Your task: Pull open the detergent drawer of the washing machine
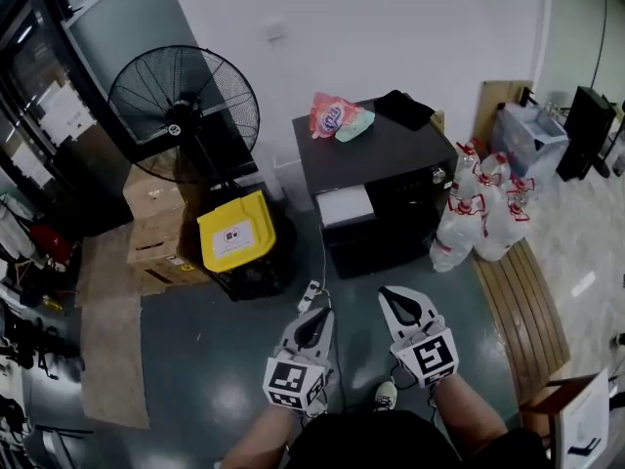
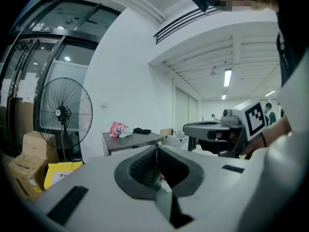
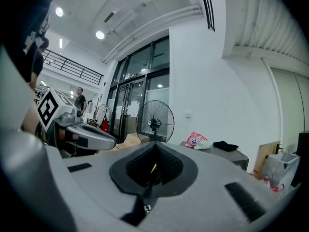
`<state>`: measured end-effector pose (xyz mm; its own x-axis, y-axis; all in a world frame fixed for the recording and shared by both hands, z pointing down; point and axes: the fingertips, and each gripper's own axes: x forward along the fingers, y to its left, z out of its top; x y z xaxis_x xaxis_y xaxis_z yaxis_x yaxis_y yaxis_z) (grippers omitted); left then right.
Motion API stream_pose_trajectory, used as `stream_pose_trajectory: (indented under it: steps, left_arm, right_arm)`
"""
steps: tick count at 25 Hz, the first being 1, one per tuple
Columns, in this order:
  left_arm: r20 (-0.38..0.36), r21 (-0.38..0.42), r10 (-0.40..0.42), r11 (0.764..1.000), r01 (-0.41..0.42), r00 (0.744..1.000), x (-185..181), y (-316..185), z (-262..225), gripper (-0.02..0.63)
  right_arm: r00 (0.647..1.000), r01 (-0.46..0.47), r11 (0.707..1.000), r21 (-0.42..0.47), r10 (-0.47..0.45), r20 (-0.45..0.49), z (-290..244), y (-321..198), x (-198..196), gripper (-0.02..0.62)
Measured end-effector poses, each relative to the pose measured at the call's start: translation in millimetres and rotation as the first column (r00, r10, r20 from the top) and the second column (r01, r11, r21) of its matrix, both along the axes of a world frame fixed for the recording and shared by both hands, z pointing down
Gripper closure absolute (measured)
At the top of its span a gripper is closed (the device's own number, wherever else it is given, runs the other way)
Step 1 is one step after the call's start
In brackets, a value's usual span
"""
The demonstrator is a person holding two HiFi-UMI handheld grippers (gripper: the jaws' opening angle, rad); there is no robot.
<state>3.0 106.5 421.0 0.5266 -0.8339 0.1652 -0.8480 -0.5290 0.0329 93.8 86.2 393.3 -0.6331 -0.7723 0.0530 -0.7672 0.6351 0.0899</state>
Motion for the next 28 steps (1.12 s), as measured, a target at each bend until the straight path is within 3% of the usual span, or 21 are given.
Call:
stream_pose_trajectory:
  steps: [15,28]
  left_arm:
    - [-0.037,-0.009,0.081,0.997,-0.082,0.996,-58.0,26.6,-4.6,0.597]
    - [-0.053,0.013,0.103,0.995,-0.102,0.993,-51.8,35.5,-13.9,0.597]
  right_arm:
    - [0.995,-0.092,0.993,-0.067,0.095,0.031,-0.6,34.9,-50.7,0.592]
    - [0.994,-0.101,0.994,-0.049,0.102,0.029,-7.6,49.3,-50.5,0.592]
